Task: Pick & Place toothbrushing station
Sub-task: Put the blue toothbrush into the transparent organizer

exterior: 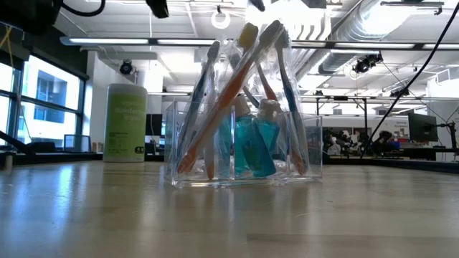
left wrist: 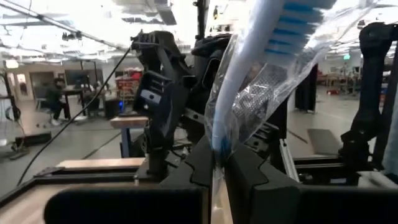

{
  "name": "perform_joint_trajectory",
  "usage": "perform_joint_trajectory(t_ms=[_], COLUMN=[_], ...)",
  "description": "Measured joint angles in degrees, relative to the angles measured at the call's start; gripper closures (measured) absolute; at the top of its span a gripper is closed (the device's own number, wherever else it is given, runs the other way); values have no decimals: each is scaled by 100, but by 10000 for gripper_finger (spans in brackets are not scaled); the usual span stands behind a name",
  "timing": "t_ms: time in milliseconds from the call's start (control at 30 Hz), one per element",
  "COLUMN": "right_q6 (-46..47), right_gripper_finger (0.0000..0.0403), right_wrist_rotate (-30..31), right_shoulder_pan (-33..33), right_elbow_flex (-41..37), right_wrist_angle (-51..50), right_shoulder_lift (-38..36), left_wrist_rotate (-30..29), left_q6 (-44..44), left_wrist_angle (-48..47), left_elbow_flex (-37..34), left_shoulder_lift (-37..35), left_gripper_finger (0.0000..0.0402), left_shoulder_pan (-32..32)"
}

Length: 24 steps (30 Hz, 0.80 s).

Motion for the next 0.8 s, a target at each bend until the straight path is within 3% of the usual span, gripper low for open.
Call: perform_joint_trajectory(t_ms=[167,300,600,800], right_q6=[-395,-562,-506,-508], right_gripper_finger=[175,178,192,191], right_wrist_rotate=[723,911,843,325], right_shoulder_pan=[294,410,439,436], right_elbow_flex=[0,0,-1,-2], right_wrist_angle=[2,92,303,608], right_shoulder_lift=[-2,-25,-136,-136], left_wrist_rotate=[-46,10,374,462], left_q6=[-317,-1006,-2011,-2378], left_wrist_angle=[-657,-1887,-4640,-5227], left_elbow_flex=[151,428,1676,2087], left_shoulder_lift=[-342,-682,-855,-821], left_gripper_finger=[391,391,391,390], left_shoulder_pan=[-154,-157,-36,68])
